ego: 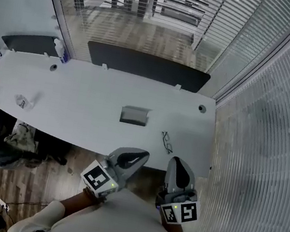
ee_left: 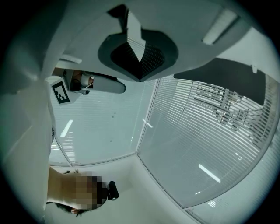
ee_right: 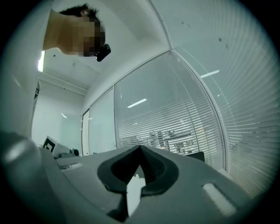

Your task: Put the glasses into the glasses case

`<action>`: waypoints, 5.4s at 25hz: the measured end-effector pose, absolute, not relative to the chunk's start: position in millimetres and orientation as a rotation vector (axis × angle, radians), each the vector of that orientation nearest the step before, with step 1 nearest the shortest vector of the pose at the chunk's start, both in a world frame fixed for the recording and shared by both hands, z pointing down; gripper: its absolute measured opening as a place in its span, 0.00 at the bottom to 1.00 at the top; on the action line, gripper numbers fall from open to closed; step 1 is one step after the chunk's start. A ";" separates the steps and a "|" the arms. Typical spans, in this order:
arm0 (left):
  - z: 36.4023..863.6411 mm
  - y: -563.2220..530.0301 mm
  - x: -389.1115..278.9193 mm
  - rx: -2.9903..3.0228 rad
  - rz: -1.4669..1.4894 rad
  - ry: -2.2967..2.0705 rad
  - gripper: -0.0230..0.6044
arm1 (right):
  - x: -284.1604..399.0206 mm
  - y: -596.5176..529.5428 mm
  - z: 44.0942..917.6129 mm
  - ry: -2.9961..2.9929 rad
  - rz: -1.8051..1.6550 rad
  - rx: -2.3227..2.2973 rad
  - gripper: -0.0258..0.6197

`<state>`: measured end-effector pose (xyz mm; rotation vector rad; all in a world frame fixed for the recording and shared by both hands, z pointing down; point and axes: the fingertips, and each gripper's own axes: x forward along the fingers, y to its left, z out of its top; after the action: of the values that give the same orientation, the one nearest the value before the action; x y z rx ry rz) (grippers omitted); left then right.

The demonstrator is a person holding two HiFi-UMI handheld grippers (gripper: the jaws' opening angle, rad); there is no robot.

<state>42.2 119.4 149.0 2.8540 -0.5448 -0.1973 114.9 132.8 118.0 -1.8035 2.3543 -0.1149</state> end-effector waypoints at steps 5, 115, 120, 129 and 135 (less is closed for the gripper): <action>142.4 74.9 35.9 2.869 -0.218 -0.509 0.04 | 110.7 90.5 114.5 2.324 -0.103 -1.839 0.04; 469.9 0.4 157.5 2.545 0.328 -0.408 0.10 | 221.5 9.3 507.1 2.942 -0.779 -2.262 0.22; 492.1 1.2 162.8 2.515 0.350 -0.391 0.10 | 221.0 7.8 540.0 3.025 -0.853 -2.240 0.23; 512.4 -7.7 162.8 2.511 0.364 -0.429 0.09 | 219.7 4.7 578.6 3.149 -0.881 -2.249 0.29; 523.4 -2.0 154.6 2.481 0.381 -0.422 0.09 | 222.4 0.1 581.1 3.138 -0.875 -2.252 0.28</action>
<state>154.6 -2.0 523.4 2.4809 -0.4217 0.3813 222.4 0.1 581.1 -2.2515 3.1378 -0.8746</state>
